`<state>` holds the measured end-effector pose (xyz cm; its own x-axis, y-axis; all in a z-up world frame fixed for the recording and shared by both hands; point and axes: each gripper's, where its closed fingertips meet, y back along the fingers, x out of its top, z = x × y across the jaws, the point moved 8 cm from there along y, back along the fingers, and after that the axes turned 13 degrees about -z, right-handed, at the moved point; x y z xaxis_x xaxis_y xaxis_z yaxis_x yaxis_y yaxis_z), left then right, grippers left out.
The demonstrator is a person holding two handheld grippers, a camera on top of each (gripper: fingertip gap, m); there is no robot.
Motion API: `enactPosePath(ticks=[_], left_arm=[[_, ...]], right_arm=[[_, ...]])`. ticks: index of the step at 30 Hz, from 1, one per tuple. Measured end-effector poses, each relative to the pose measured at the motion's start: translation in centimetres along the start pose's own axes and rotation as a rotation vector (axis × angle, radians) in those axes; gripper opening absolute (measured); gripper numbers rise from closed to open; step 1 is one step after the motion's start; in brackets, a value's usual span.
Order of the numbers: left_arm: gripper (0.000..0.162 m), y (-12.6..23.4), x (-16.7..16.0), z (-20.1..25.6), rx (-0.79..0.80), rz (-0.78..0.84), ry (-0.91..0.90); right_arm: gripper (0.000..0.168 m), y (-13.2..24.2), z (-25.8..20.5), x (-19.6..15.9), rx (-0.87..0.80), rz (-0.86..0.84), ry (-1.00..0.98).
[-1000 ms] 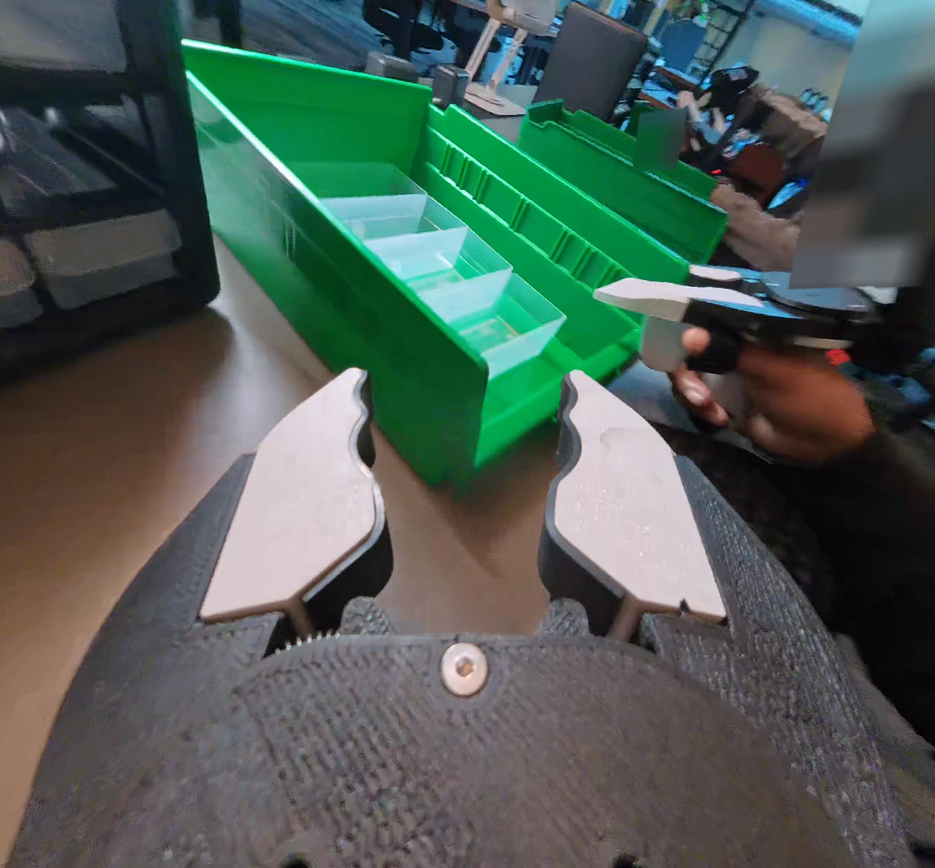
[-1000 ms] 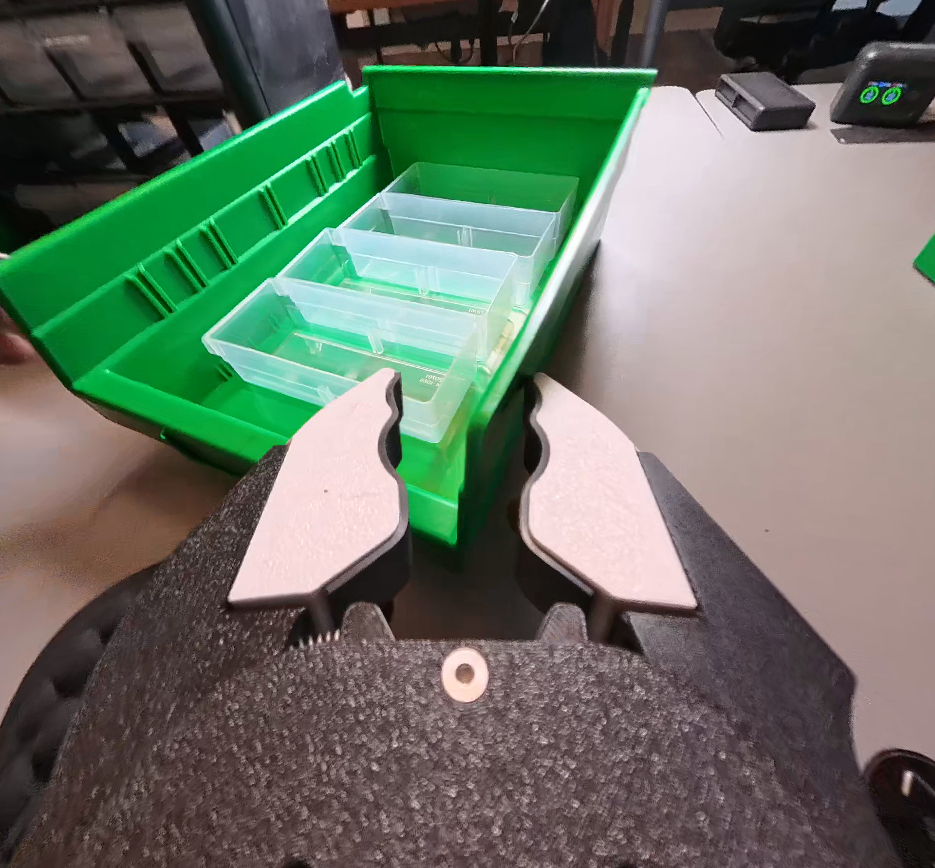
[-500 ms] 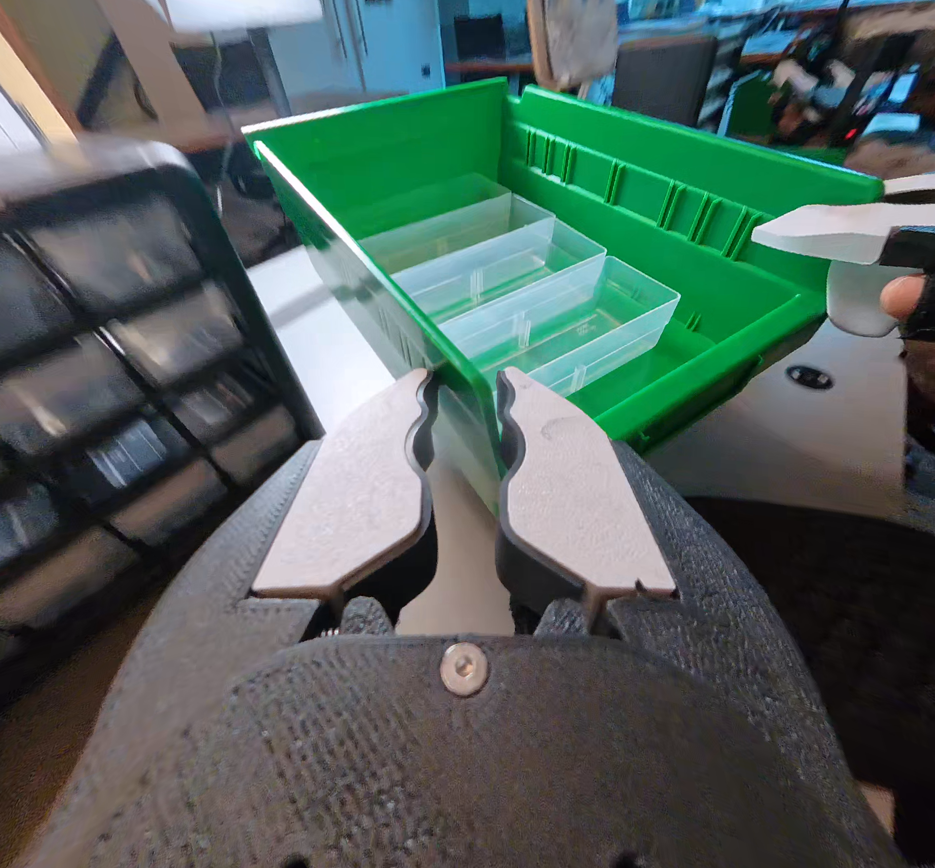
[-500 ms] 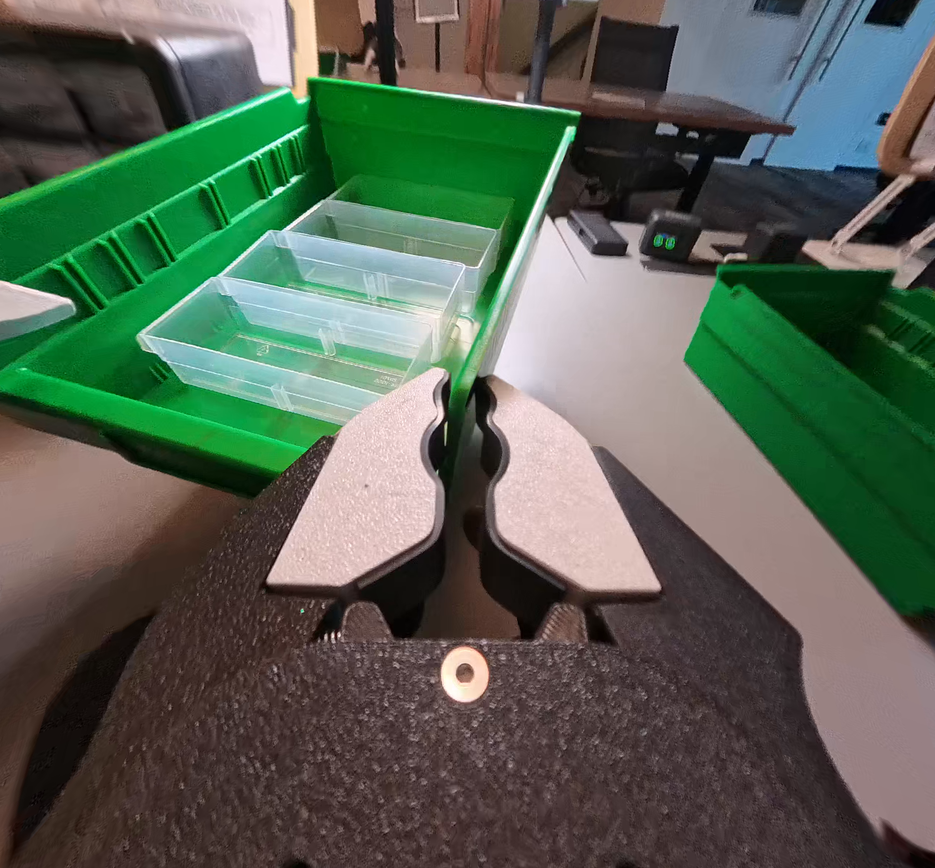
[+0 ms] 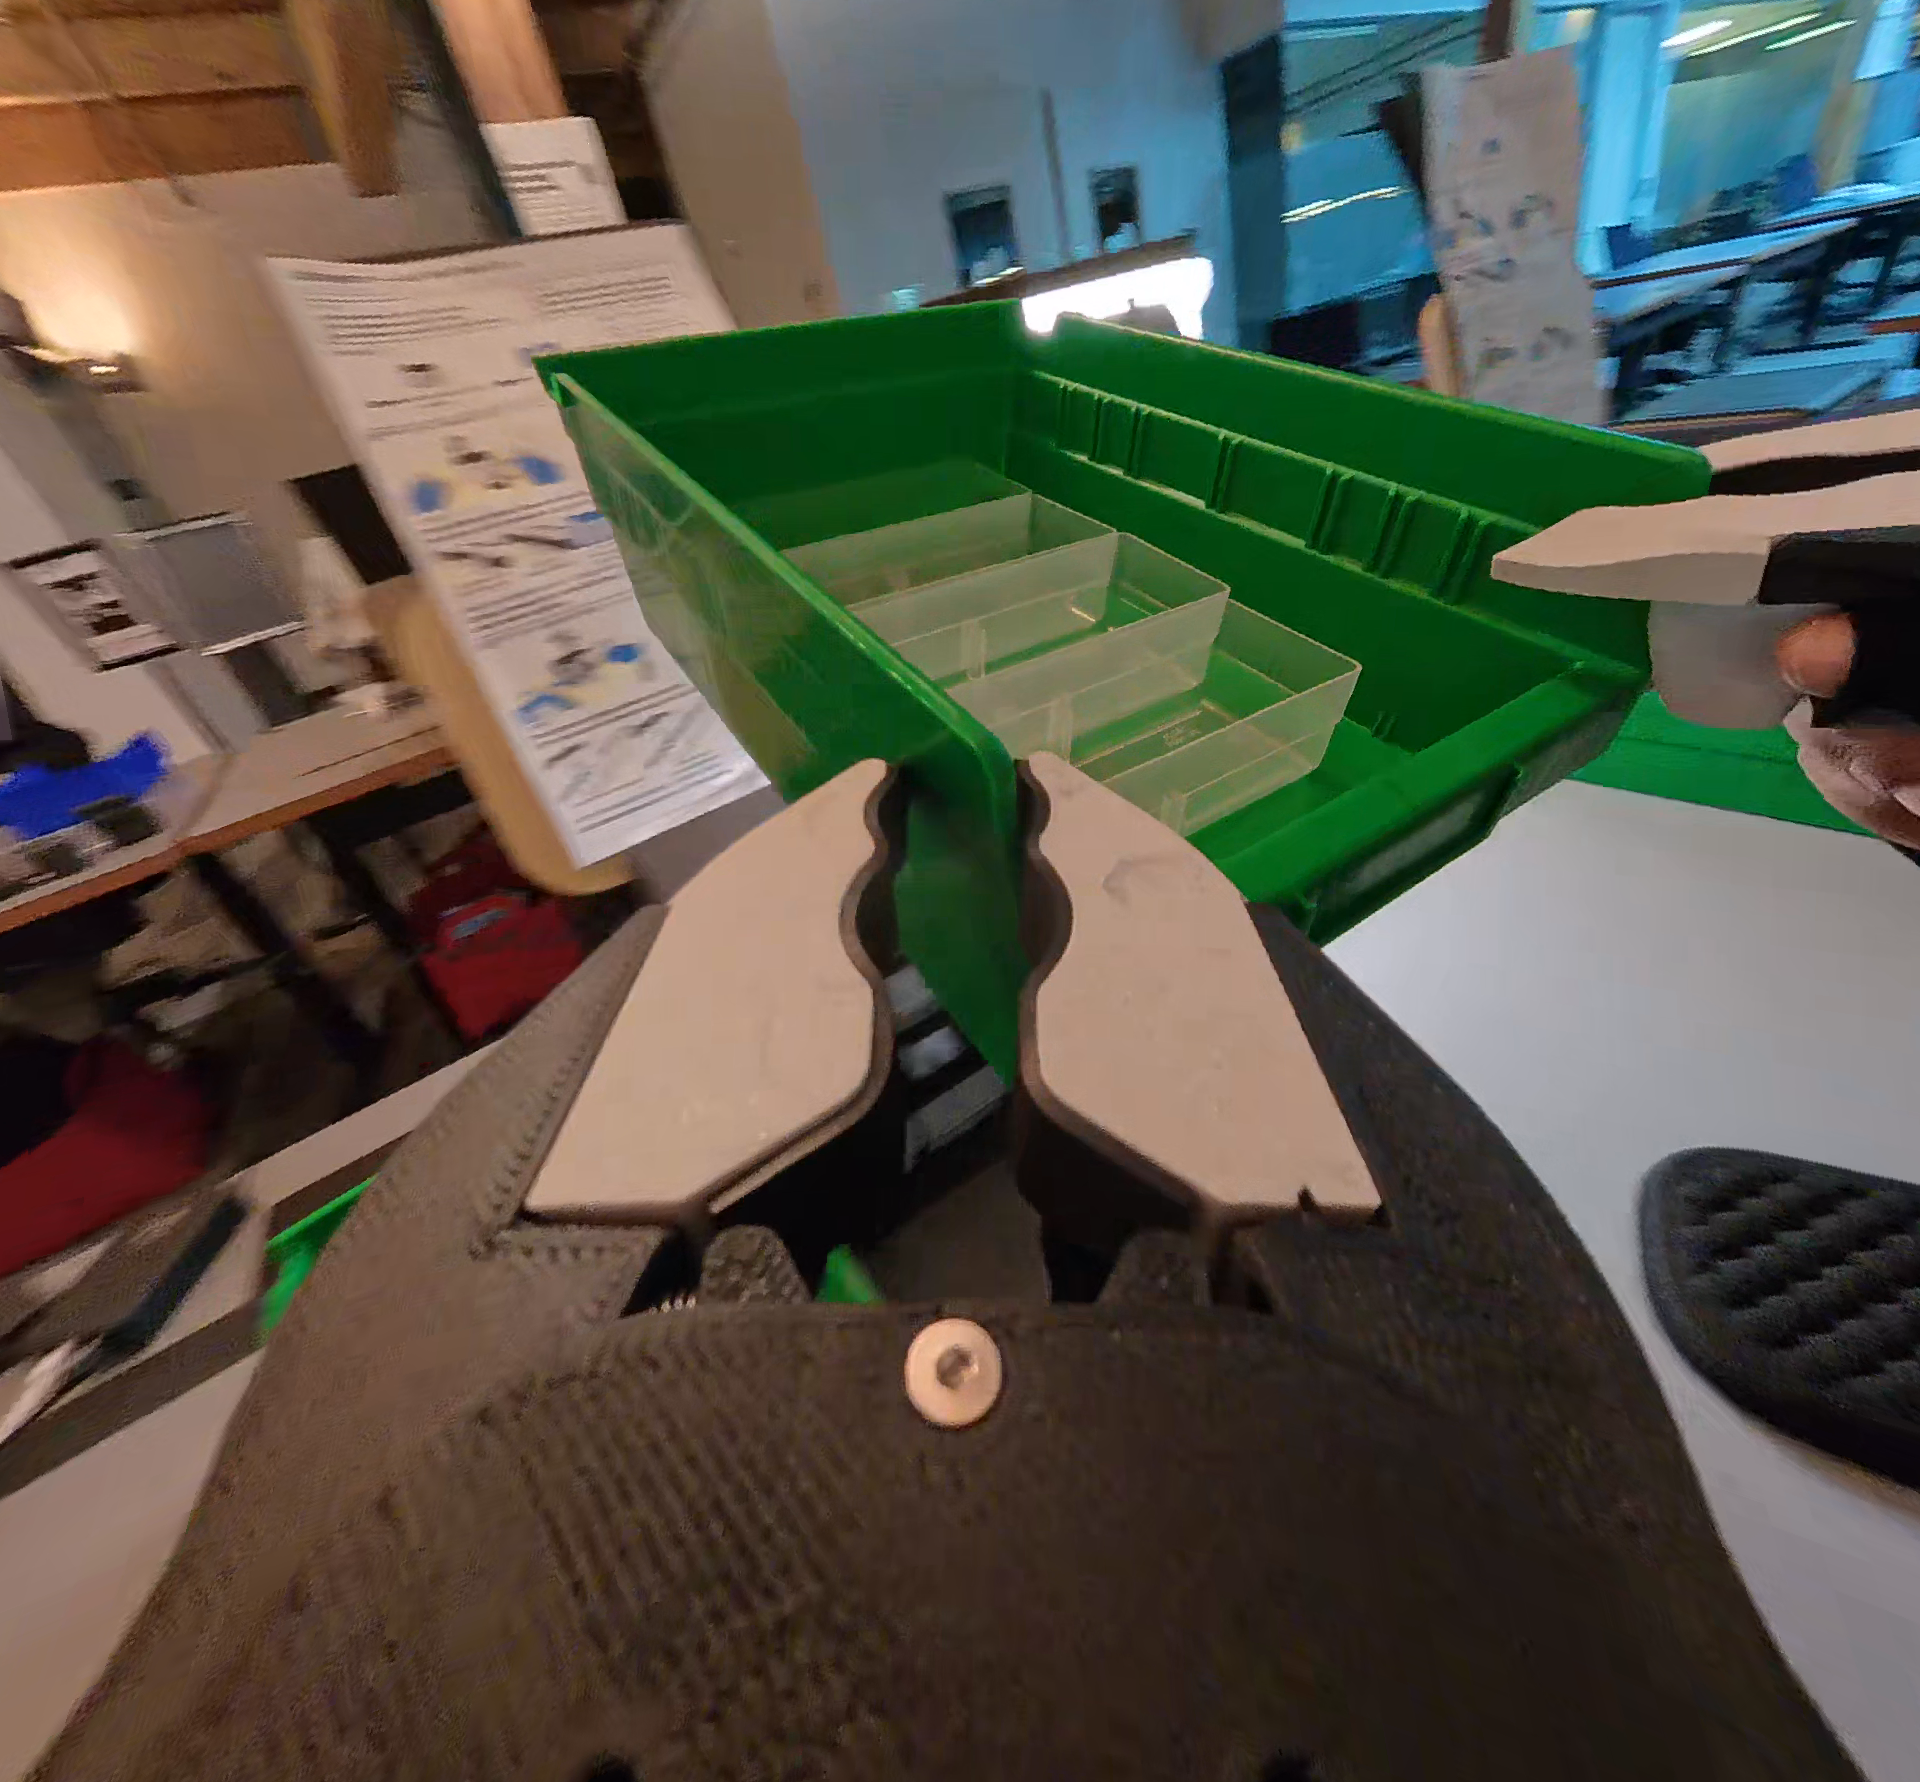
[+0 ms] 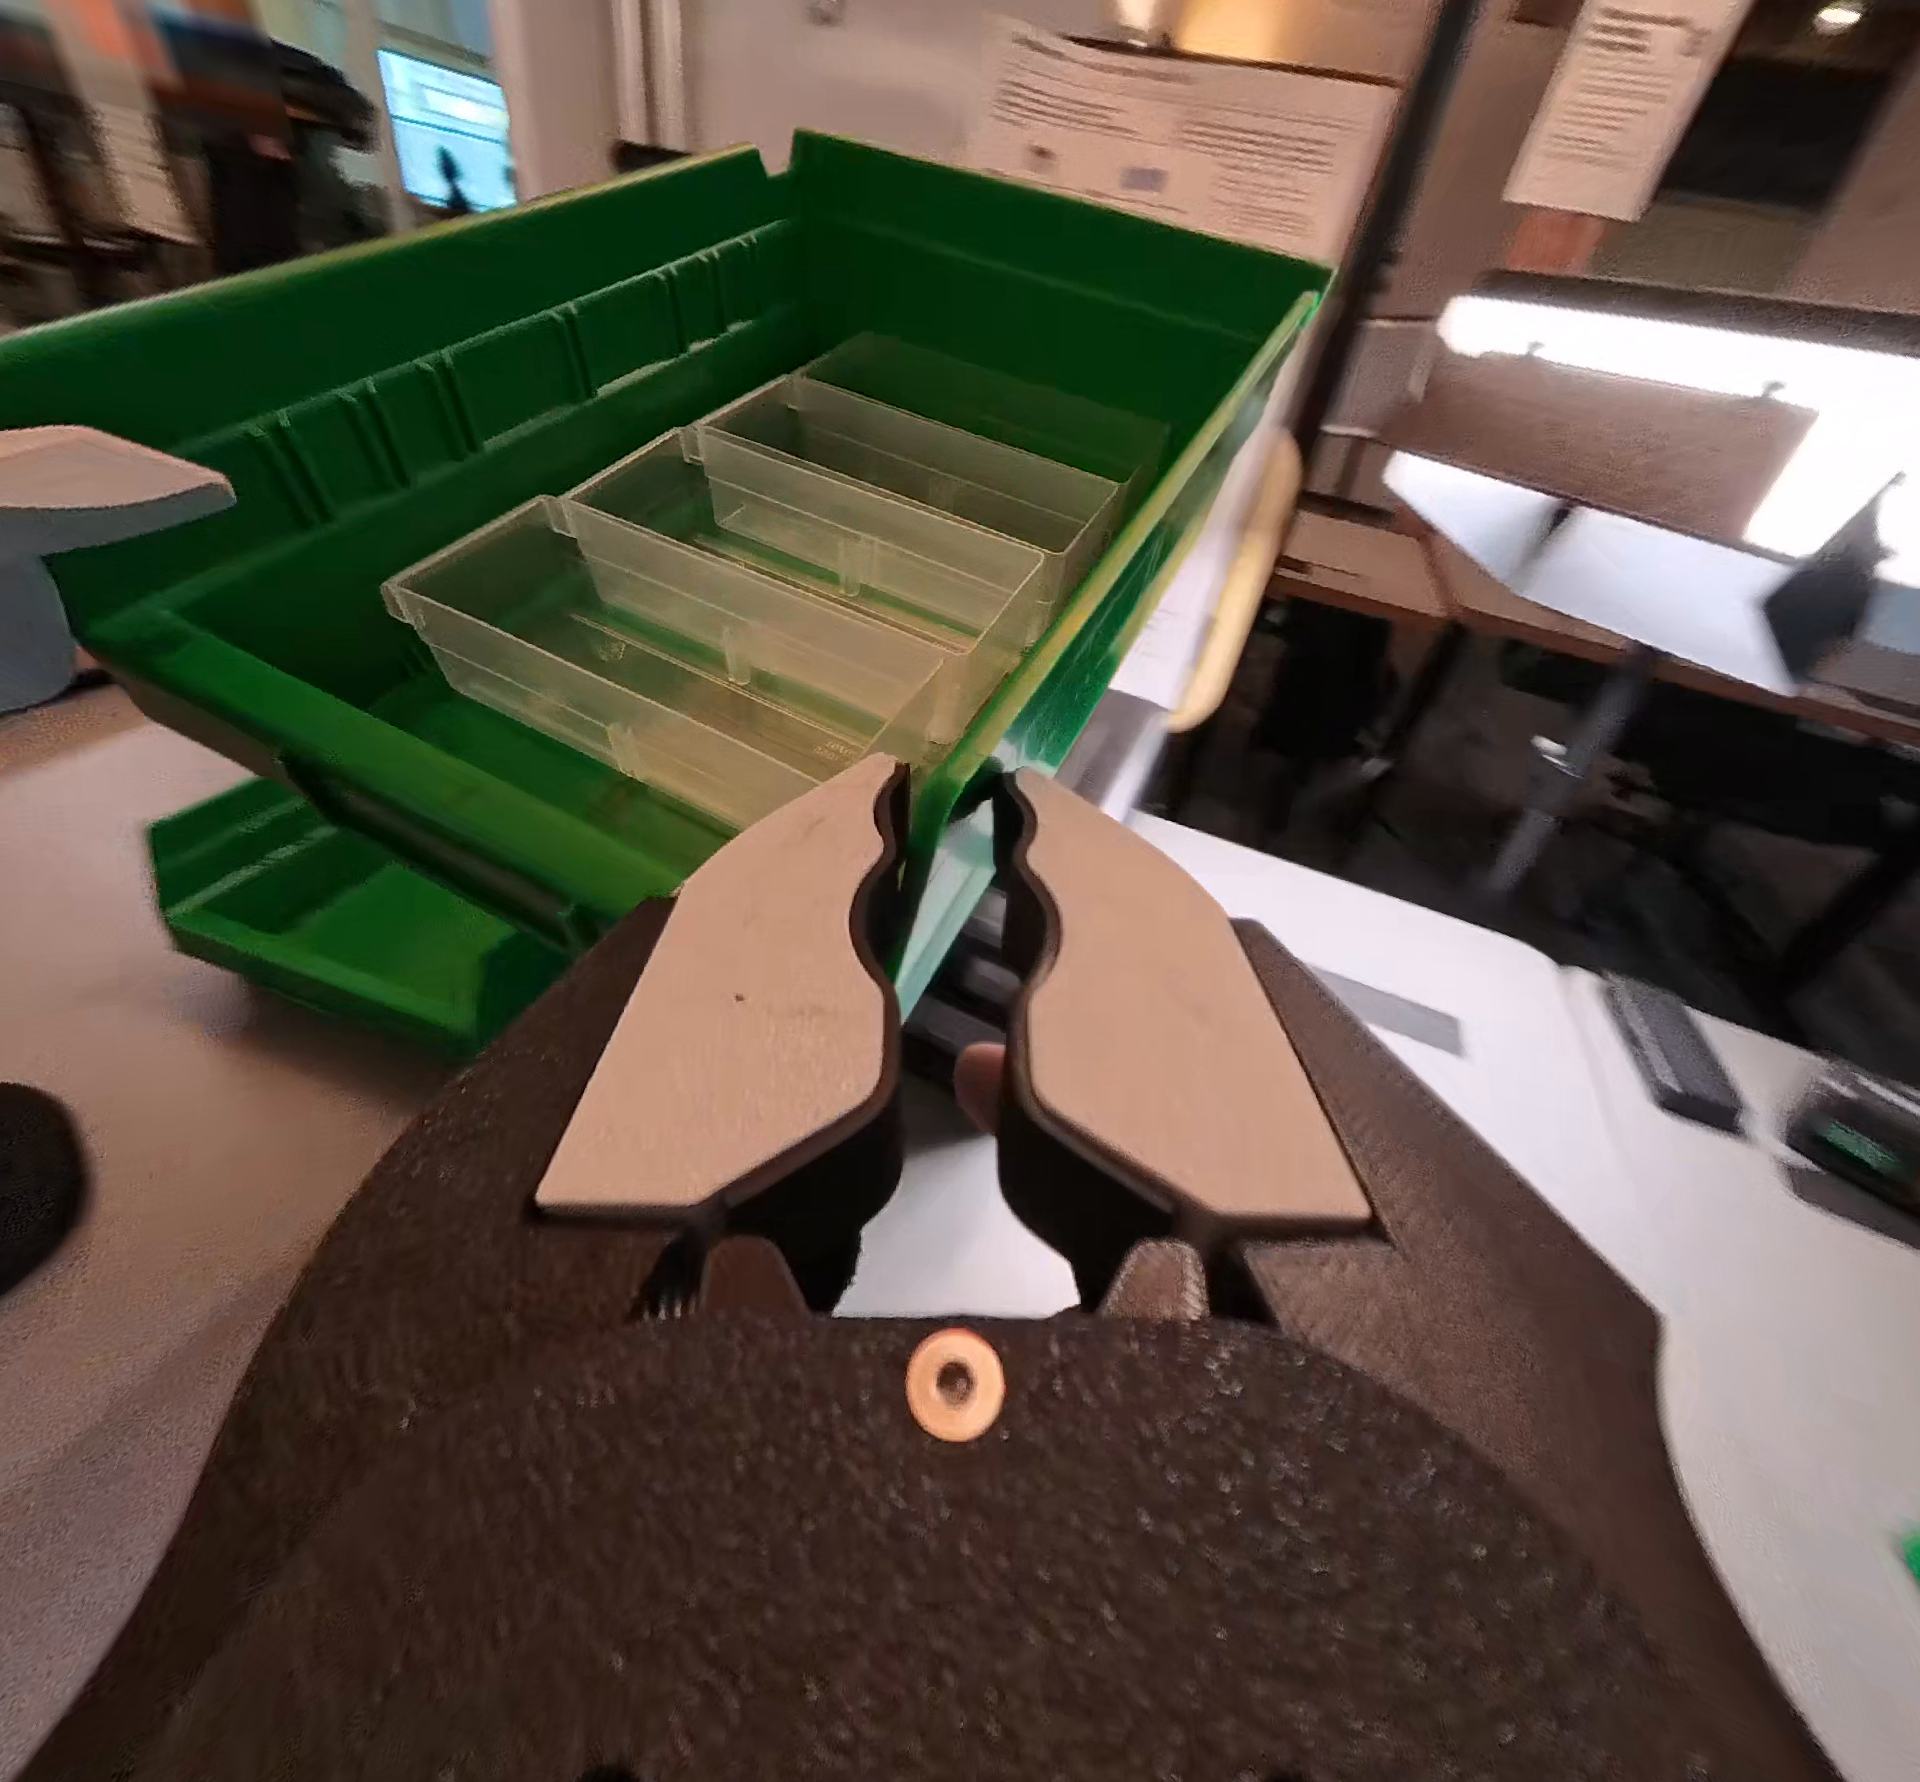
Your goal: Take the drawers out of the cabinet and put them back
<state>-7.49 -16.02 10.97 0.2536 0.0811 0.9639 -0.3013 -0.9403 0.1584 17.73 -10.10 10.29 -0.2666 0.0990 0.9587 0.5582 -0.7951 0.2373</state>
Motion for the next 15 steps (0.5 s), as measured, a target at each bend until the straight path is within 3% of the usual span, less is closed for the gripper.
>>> enactPosePath(ticks=[1, 7, 15], left_arm=[[0.019, 1.6, -0.5, -1.5, 0.048, -0.003, 0.006], [0.017, 12.1, -5.1, -10.0, 0.338, -0.025, 0.080], [0.012, 24.2, -14.9, -16.2, 0.672, -0.176, 0.185]], right_arm=[[0.014, -1.3, -1.7, 0.7, 0.046, 0.010, 0.012], [0.016, -9.4, -14.6, 2.4, 0.347, 0.018, 0.062], [0.016, -16.3, -31.8, -0.2, 0.655, -0.080, 0.121]])
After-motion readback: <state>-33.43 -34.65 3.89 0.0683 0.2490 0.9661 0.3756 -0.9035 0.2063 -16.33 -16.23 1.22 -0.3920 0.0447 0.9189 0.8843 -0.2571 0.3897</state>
